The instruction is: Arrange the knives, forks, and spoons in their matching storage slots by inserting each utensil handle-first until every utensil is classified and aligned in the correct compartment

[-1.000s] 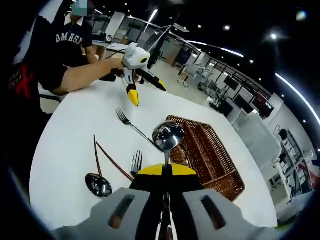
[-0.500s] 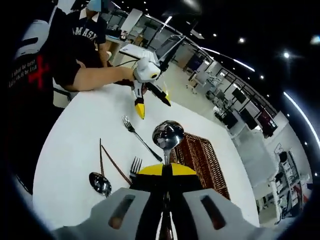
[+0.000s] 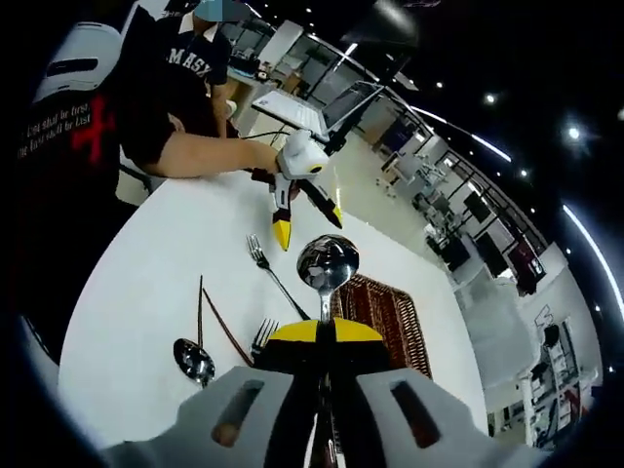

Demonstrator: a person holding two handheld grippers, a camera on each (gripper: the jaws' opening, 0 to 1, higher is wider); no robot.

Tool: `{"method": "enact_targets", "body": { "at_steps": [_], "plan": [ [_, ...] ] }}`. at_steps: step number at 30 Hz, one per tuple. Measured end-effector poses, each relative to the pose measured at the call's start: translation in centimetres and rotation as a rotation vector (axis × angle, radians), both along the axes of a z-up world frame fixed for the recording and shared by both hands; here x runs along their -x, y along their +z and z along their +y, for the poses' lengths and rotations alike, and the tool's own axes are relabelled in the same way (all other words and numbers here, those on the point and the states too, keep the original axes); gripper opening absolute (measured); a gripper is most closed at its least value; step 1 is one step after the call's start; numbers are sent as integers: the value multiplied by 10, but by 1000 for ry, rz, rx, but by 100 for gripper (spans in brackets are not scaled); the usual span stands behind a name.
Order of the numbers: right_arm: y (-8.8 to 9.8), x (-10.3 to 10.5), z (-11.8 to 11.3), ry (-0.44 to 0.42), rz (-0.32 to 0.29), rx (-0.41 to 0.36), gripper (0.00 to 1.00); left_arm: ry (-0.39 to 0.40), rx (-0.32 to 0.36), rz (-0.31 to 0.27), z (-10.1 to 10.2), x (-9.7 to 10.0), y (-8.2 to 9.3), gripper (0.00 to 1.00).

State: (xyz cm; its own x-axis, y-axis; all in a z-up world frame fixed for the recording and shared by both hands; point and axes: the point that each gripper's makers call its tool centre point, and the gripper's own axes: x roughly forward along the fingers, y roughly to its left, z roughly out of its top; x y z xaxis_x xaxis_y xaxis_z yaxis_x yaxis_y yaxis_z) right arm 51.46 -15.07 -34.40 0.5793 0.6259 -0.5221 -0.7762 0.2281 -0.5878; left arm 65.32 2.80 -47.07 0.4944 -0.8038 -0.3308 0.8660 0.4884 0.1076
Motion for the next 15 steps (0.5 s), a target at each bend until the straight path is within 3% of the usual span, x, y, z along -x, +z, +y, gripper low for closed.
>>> {"method": "enact_targets", "body": {
  "at_steps": [15],
  "plan": [
    [8, -20, 4, 50, -29, 7, 0, 19, -16, -15, 2, -7, -3, 100]
  ]
}}
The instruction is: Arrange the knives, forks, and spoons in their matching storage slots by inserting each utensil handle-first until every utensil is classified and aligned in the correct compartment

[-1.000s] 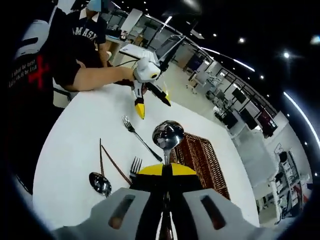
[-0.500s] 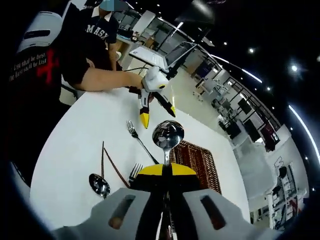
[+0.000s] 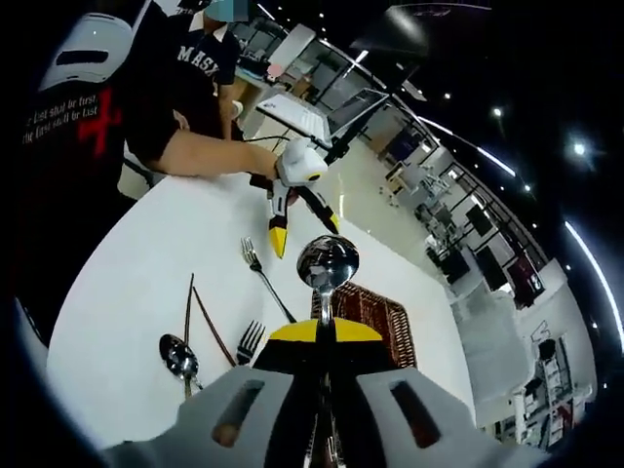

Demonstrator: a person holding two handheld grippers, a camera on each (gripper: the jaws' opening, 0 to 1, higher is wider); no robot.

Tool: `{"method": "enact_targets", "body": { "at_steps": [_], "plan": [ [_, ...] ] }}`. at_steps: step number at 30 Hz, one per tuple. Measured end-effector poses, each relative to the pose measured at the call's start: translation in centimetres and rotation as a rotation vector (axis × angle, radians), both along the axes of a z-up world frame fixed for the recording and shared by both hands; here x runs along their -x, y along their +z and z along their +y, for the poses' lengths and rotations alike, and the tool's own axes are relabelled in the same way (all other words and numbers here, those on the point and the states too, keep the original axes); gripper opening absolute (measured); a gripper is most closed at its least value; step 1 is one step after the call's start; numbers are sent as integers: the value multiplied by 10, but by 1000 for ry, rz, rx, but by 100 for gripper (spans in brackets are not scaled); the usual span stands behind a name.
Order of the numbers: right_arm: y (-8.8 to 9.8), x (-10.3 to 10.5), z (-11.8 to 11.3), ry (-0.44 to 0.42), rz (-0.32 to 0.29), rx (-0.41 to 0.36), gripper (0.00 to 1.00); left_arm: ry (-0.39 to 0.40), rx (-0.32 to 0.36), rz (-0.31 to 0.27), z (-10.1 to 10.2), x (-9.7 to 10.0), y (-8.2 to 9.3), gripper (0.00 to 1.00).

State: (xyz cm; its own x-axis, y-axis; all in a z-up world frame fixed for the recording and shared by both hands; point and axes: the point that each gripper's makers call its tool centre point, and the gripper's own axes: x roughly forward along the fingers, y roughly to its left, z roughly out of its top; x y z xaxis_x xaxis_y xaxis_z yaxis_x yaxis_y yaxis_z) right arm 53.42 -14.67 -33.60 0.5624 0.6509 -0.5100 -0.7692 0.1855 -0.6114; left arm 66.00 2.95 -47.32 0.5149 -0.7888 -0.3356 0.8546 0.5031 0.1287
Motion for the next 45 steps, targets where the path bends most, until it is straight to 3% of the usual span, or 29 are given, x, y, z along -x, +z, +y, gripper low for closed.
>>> {"method": "enact_targets", "body": {
  "at_steps": [25, 30, 45],
  "plan": [
    [-16, -72, -4, 47, -25, 26, 0, -3, 4, 19, -6, -2, -7, 100],
    [-13, -88, -2, 53, -38, 31, 0, -9, -13, 17, -9, -1, -10, 100],
    [-26, -138, -5, 55, -24, 23, 0, 12, -10, 13, -2, -5, -8, 100]
  ]
}}
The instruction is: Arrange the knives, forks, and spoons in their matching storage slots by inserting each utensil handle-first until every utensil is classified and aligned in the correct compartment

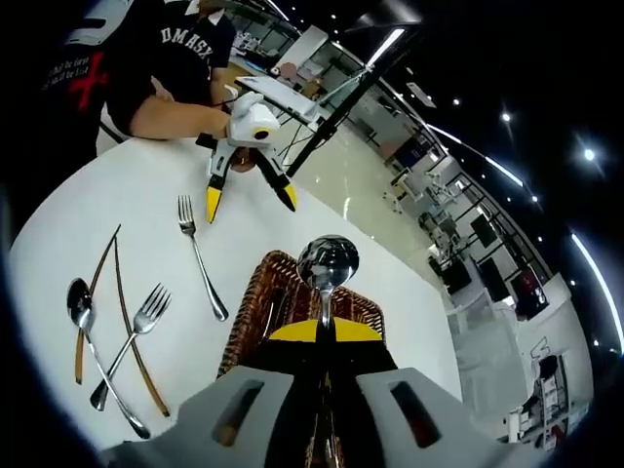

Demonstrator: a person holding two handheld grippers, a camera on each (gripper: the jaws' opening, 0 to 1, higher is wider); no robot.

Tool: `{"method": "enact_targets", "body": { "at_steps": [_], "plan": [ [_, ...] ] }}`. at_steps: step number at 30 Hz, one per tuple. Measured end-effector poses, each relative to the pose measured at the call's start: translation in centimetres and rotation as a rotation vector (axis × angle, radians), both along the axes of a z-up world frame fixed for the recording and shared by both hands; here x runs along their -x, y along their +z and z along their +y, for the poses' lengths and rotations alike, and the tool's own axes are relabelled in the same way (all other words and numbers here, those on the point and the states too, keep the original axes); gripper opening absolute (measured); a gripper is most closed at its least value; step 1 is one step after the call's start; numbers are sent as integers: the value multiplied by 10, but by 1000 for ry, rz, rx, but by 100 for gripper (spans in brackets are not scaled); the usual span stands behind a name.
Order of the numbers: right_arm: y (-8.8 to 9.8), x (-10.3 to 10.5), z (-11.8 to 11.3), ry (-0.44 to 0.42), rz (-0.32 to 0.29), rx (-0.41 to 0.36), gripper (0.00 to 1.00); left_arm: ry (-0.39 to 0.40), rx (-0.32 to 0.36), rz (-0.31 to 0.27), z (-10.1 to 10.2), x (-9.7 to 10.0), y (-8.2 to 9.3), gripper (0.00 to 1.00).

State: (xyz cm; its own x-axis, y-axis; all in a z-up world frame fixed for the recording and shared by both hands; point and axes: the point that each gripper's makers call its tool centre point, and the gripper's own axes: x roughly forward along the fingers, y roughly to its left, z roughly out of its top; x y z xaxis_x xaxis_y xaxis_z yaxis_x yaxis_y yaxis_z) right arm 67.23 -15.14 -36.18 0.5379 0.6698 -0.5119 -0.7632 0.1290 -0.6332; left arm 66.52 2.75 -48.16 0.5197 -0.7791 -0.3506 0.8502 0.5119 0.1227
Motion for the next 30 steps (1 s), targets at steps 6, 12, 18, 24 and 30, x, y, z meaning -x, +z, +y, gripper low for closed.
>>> {"method": "enact_targets", "body": {
  "at_steps": [6, 12, 18, 24, 30],
  "plan": [
    [-3, -25, 2, 2, -9, 10, 0, -16, -2, 8, -7, 3, -4, 100],
    [-5, -48, 4, 16, -25, 18, 0, -17, -7, 12, -7, 2, -6, 100],
    [-9, -68, 4, 14, -24, 14, 0, -4, 3, 15, -3, 1, -7, 100],
    [-16, -85, 7, 24, -16, 20, 0, -6, 5, 18, -5, 2, -9, 100],
    [-24, -108, 8, 19, -30, 47, 0, 43, 69, 36, 2, -6, -3, 100]
  ]
}}
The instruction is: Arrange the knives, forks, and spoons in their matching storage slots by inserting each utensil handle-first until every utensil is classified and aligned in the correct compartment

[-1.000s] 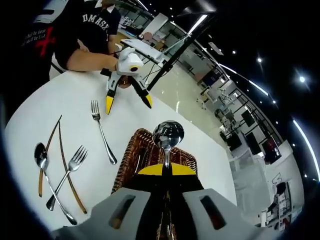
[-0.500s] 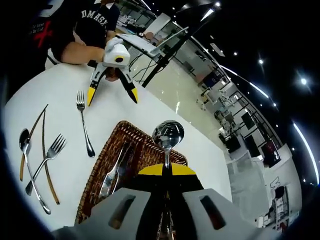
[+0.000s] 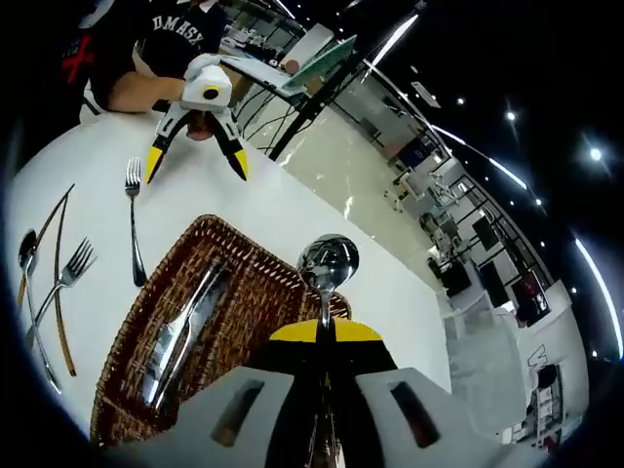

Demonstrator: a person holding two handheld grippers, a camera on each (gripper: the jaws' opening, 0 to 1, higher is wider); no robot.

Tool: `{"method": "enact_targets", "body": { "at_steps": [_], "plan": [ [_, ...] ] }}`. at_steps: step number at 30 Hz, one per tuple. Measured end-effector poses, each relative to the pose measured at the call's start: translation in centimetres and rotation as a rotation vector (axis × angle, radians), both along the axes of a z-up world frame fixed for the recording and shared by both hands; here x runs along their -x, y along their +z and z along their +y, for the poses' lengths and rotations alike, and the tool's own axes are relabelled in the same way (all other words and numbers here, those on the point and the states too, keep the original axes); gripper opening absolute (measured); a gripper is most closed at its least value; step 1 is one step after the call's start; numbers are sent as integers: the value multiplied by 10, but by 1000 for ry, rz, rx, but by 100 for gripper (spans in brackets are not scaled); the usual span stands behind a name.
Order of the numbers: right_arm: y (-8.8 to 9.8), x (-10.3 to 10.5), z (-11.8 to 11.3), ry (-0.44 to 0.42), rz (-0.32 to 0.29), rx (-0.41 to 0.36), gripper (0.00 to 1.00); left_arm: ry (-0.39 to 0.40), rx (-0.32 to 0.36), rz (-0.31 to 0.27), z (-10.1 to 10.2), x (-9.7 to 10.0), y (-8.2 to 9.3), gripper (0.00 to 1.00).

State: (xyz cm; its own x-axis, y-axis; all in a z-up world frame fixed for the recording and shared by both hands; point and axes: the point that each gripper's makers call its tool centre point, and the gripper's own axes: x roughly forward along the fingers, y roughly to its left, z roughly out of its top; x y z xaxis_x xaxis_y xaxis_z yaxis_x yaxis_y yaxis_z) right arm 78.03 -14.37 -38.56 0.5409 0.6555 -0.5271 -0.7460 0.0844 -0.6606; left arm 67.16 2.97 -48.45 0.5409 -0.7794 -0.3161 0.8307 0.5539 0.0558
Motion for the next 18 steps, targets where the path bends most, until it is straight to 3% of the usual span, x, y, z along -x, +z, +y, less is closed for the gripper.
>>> {"method": "enact_targets", "body": {
  "at_steps": [6, 13, 18],
  "plan": [
    [-5, -20, 1, 4, 17, -11, 0, 5, 3, 4, 5, -2, -1, 100],
    [-11, -30, -2, -1, 29, -16, 0, -42, 17, 14, -3, 7, 1, 100],
    [-20, -36, -3, -2, 49, -17, 0, -32, -26, 9, -2, 6, -2, 100]
  ]
}}
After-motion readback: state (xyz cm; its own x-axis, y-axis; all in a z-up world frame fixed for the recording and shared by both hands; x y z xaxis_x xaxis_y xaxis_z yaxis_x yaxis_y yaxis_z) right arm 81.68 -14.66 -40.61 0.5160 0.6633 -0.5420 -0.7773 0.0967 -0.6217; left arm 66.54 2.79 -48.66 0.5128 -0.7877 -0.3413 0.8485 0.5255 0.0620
